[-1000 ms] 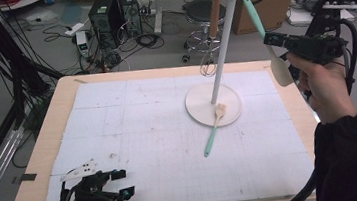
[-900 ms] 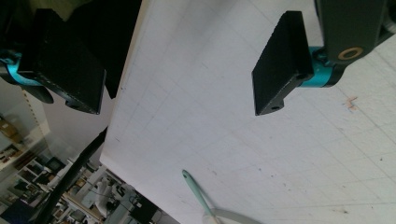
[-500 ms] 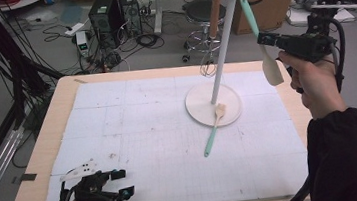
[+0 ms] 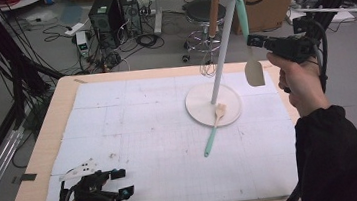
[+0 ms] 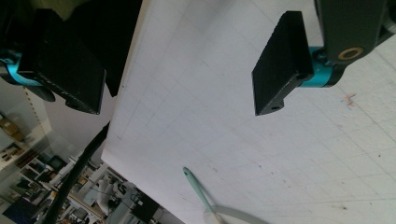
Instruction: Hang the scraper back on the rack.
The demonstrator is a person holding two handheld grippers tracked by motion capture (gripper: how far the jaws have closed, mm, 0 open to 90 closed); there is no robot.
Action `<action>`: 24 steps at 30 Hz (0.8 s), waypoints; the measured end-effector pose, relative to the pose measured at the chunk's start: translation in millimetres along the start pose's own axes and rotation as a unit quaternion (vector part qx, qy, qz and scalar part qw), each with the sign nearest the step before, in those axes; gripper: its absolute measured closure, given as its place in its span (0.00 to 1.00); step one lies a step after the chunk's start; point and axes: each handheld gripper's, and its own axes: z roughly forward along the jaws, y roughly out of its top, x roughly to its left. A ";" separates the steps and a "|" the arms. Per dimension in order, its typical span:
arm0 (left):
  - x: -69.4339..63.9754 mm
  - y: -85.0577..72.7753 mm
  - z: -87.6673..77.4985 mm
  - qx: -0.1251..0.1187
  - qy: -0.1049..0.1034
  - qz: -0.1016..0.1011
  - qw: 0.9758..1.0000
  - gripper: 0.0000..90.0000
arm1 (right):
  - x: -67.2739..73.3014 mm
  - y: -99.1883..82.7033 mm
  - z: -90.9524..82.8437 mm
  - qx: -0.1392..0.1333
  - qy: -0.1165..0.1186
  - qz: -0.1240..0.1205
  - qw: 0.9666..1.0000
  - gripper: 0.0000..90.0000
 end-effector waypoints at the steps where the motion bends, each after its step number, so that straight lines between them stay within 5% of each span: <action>1: -0.2 0.1 0.3 0.000 0.000 0.000 1.000 0.20 | -0.2 -0.4 1.6 0.000 0.002 0.001 1.000 0.94; 8: 0.0 0.3 -0.7 -0.001 -0.001 0.001 1.000 0.20 | 0.8 -2.2 9.8 0.002 0.012 0.006 1.000 0.91; 11: 0.5 0.3 -1.7 -0.002 0.000 0.002 1.000 0.20 | -0.2 -2.1 10.2 -0.003 0.001 0.011 1.000 0.72; 16: 0.9 1.3 -0.2 -0.002 0.000 0.001 1.000 0.20 | -0.6 -1.4 5.7 -0.009 -0.030 0.009 0.999 0.53; 24: 2.2 4.4 6.2 0.001 -0.005 0.002 1.000 0.20 | 2.0 2.2 -1.1 -0.012 -0.038 0.000 0.999 0.53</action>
